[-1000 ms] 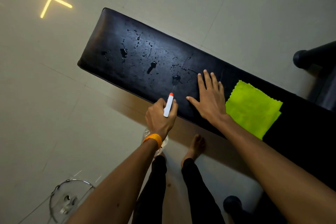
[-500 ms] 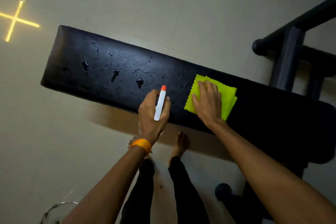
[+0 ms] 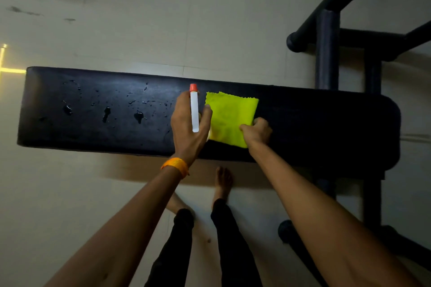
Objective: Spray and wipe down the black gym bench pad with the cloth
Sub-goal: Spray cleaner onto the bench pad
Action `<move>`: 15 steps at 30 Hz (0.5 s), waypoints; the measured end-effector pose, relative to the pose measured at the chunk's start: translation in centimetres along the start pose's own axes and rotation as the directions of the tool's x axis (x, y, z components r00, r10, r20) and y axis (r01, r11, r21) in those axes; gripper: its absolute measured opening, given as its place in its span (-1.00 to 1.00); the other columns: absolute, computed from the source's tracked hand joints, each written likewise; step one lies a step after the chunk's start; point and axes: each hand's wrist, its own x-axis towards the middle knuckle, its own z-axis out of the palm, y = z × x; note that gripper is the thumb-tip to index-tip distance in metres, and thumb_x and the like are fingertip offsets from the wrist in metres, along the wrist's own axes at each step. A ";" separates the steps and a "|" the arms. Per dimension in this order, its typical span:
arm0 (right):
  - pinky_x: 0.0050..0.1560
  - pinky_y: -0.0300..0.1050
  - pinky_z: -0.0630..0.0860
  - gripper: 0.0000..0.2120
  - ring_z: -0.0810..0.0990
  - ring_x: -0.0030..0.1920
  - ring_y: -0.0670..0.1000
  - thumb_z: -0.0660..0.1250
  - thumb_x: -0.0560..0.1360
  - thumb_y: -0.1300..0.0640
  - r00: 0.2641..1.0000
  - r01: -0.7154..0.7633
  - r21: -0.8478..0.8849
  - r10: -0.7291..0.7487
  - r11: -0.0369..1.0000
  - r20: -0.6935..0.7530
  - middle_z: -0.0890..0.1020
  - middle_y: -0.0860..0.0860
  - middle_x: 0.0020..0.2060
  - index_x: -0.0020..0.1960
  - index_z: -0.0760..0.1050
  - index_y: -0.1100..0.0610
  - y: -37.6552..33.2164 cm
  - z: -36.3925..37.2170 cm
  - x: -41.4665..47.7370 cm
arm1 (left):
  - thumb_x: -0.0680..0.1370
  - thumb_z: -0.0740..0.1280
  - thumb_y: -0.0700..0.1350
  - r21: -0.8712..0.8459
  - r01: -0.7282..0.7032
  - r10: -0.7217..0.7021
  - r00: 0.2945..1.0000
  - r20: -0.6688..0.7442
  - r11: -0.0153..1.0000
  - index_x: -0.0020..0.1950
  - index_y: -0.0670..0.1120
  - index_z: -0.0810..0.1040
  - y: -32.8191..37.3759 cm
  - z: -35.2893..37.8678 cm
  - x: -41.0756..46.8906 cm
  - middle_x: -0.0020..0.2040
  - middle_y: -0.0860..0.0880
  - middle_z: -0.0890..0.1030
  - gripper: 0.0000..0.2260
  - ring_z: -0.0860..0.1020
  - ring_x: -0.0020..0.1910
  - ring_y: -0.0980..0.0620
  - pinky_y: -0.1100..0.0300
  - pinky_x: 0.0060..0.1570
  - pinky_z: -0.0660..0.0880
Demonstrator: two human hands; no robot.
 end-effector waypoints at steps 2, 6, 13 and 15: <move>-0.09 0.04 0.50 -0.79 0.61 0.04 0.26 0.45 0.40 0.16 0.998 0.068 0.080 -0.068 0.994 -0.005 0.58 0.17 -0.09 -0.10 0.42 0.11 -0.2 -0.7 0.1 | 0.61 0.38 -0.14 -0.001 -0.008 0.008 1.000 -0.001 1.000 0.11 -0.22 0.52 0.3 0.8 0.4 -0.11 -0.11 0.55 -0.83 0.53 -0.19 -0.04 0.02 -0.14 0.51; -0.20 -0.01 0.32 -0.79 0.41 -0.19 0.07 0.37 0.43 0.22 0.972 0.217 0.180 -0.195 0.960 -0.134 0.44 -0.03 -0.26 -0.07 0.34 0.13 -0.8 -3.6 -1.0 | 0.64 0.36 -0.05 -0.009 -0.034 0.034 0.999 -0.032 0.999 0.09 -0.21 0.53 1.5 2.8 1.2 -0.11 -0.09 0.56 -0.79 0.54 -0.18 -0.02 -0.03 -0.14 0.53; -0.21 -0.08 0.35 -0.61 0.58 -0.10 0.14 0.39 0.42 0.26 0.896 0.418 0.169 -0.375 0.892 -0.240 0.55 -0.03 -0.13 0.21 0.39 0.11 0.1 -6.5 -1.9 | 0.64 0.38 -0.05 -0.069 -0.043 0.048 0.996 0.069 0.997 0.26 -0.17 0.51 2.8 5.7 1.0 0.02 -0.11 0.61 -0.73 0.58 -0.16 0.03 0.22 -0.09 0.55; -0.17 -0.15 0.38 -0.51 0.61 -0.06 0.12 0.40 0.43 0.26 0.880 0.459 0.151 -0.425 0.876 -0.210 0.58 -0.02 -0.05 0.31 0.38 0.06 0.5 -6.6 -2.1 | 0.63 0.38 -0.04 -0.043 -0.037 0.041 0.995 0.092 0.998 0.29 -0.19 0.50 2.6 6.1 0.9 0.07 -0.10 0.61 -0.69 0.58 -0.13 0.03 0.23 -0.07 0.55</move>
